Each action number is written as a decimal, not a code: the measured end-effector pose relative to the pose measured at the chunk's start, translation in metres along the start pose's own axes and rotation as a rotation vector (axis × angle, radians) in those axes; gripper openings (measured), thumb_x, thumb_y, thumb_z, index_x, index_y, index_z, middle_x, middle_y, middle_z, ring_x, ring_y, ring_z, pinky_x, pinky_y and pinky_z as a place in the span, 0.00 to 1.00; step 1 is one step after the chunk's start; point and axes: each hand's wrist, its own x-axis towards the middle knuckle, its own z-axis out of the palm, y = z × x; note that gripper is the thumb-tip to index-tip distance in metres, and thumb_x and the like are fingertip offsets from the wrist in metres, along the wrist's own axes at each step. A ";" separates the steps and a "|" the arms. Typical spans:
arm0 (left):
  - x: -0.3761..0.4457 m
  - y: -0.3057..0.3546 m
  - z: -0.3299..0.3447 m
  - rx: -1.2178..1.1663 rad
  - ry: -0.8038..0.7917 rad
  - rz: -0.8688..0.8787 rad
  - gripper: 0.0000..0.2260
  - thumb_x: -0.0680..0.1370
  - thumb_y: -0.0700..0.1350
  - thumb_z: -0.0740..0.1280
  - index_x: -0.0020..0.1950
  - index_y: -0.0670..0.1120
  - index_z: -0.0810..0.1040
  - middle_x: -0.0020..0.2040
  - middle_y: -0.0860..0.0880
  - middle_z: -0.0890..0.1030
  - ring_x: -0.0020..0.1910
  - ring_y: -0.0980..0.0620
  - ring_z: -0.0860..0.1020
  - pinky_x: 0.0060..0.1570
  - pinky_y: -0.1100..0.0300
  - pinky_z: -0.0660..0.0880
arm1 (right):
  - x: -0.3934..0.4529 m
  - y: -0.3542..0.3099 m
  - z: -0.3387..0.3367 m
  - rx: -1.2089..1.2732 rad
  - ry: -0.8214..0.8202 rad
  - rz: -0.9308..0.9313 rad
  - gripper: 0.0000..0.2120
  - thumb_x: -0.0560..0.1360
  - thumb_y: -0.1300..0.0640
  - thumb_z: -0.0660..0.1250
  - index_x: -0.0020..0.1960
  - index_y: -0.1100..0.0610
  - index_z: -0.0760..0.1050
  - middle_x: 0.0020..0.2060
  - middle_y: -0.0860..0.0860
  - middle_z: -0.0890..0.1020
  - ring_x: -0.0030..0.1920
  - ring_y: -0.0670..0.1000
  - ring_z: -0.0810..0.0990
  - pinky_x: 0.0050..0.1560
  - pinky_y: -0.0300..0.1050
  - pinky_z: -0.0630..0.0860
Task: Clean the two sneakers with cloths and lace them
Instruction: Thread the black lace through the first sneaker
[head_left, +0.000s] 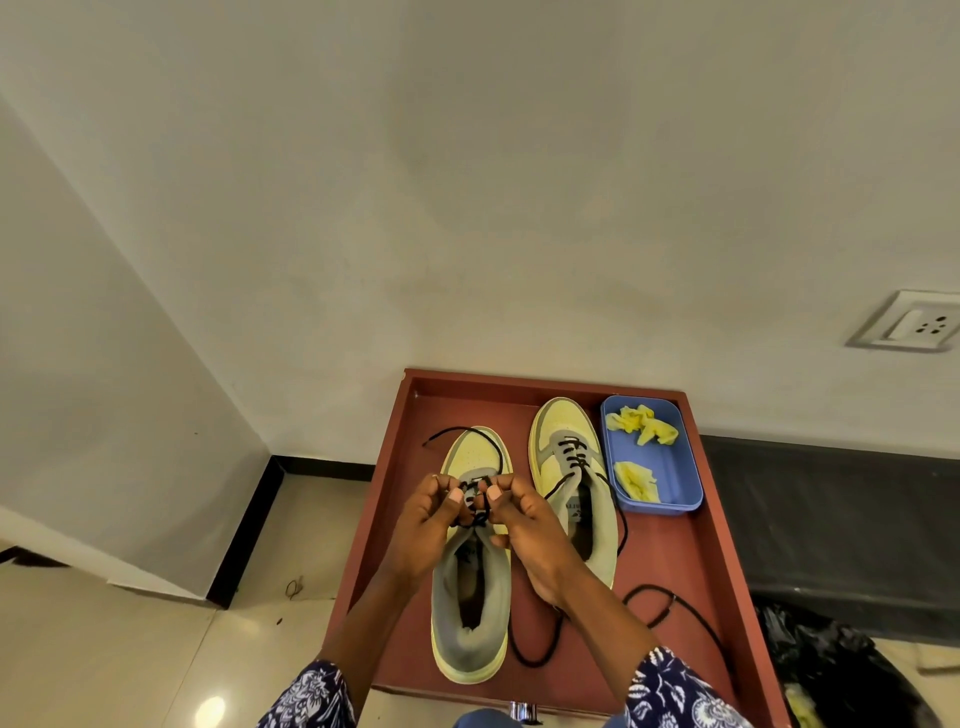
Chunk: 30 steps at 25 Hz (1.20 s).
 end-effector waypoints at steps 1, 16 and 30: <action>-0.001 0.001 0.001 -0.013 -0.003 -0.015 0.05 0.80 0.34 0.56 0.51 0.38 0.71 0.39 0.45 0.76 0.36 0.58 0.76 0.40 0.67 0.76 | 0.000 0.000 0.000 -0.018 0.001 -0.001 0.08 0.80 0.55 0.57 0.56 0.55 0.72 0.46 0.49 0.78 0.45 0.43 0.76 0.40 0.34 0.72; -0.002 -0.005 0.004 -0.142 0.136 -0.125 0.05 0.78 0.34 0.61 0.51 0.35 0.75 0.36 0.42 0.78 0.32 0.56 0.79 0.35 0.67 0.78 | 0.004 0.009 0.008 -0.133 -0.009 -0.085 0.09 0.79 0.66 0.55 0.51 0.52 0.67 0.37 0.51 0.75 0.32 0.36 0.74 0.35 0.29 0.71; -0.002 -0.007 -0.001 -0.180 -0.005 -0.165 0.05 0.76 0.34 0.63 0.43 0.37 0.79 0.35 0.43 0.80 0.36 0.50 0.77 0.38 0.64 0.77 | 0.006 0.001 0.004 0.040 0.008 0.091 0.08 0.78 0.62 0.61 0.56 0.61 0.72 0.34 0.51 0.77 0.23 0.37 0.73 0.27 0.29 0.66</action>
